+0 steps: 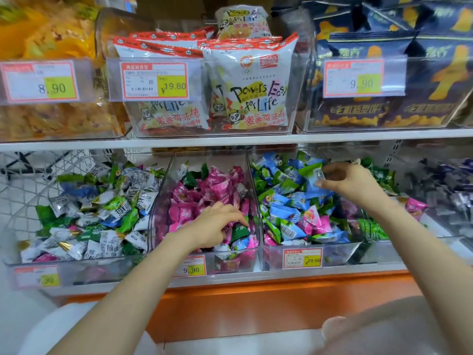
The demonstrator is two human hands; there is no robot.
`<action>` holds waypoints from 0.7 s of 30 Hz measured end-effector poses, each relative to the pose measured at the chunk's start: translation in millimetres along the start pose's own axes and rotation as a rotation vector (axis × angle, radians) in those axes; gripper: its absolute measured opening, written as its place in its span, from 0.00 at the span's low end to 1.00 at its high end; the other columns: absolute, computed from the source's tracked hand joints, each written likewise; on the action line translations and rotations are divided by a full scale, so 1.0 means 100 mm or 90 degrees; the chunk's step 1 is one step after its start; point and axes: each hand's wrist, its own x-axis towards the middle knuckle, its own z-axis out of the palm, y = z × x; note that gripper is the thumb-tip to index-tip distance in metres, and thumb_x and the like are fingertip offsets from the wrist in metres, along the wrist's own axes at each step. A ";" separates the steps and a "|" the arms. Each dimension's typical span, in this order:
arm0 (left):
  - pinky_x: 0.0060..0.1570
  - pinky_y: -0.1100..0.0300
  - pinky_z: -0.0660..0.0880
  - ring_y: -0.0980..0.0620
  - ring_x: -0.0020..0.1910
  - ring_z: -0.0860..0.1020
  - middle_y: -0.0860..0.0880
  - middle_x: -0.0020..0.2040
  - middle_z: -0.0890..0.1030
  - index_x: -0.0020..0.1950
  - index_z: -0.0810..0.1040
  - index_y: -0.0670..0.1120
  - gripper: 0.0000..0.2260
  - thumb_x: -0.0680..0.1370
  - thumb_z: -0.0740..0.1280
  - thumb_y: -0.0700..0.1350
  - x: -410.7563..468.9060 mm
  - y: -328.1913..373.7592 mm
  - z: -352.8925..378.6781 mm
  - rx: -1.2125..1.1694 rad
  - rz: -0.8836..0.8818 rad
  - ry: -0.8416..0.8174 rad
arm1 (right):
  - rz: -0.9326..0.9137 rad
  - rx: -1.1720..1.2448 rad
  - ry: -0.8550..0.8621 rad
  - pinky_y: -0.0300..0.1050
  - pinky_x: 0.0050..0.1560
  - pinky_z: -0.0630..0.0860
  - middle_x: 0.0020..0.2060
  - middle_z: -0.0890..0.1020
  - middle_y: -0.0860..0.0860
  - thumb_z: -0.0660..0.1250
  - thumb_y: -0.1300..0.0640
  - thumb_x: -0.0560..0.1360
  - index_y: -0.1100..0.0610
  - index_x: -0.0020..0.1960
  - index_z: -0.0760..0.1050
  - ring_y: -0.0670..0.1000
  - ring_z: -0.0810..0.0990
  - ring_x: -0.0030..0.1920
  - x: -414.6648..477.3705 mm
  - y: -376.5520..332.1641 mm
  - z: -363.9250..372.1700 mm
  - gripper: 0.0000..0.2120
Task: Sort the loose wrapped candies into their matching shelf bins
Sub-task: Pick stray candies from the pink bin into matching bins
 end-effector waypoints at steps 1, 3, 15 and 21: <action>0.65 0.54 0.58 0.52 0.64 0.63 0.54 0.68 0.68 0.65 0.72 0.55 0.21 0.75 0.67 0.37 0.01 0.01 0.01 0.016 0.002 0.008 | -0.004 -0.026 0.036 0.48 0.55 0.75 0.49 0.82 0.55 0.74 0.52 0.69 0.58 0.58 0.78 0.55 0.79 0.52 0.02 0.03 0.03 0.19; 0.63 0.56 0.59 0.53 0.61 0.63 0.54 0.66 0.69 0.63 0.72 0.53 0.19 0.74 0.69 0.41 0.02 0.02 0.02 0.041 0.006 0.033 | -0.013 -0.056 0.087 0.52 0.54 0.76 0.49 0.83 0.57 0.74 0.55 0.69 0.57 0.57 0.77 0.57 0.80 0.52 0.03 0.06 0.09 0.17; 0.54 0.58 0.64 0.52 0.54 0.66 0.51 0.53 0.70 0.57 0.75 0.51 0.19 0.68 0.75 0.45 0.03 -0.03 0.00 -0.030 -0.033 0.106 | -0.139 -0.155 0.124 0.51 0.48 0.76 0.47 0.82 0.57 0.69 0.55 0.73 0.53 0.50 0.82 0.59 0.78 0.49 0.02 -0.01 0.16 0.07; 0.48 0.59 0.63 0.51 0.51 0.69 0.53 0.48 0.71 0.48 0.76 0.47 0.15 0.66 0.76 0.48 -0.03 -0.07 -0.12 -0.067 -0.047 0.197 | -0.253 -0.080 0.173 0.45 0.49 0.70 0.48 0.83 0.54 0.69 0.58 0.73 0.55 0.49 0.82 0.55 0.78 0.50 -0.09 -0.23 0.21 0.06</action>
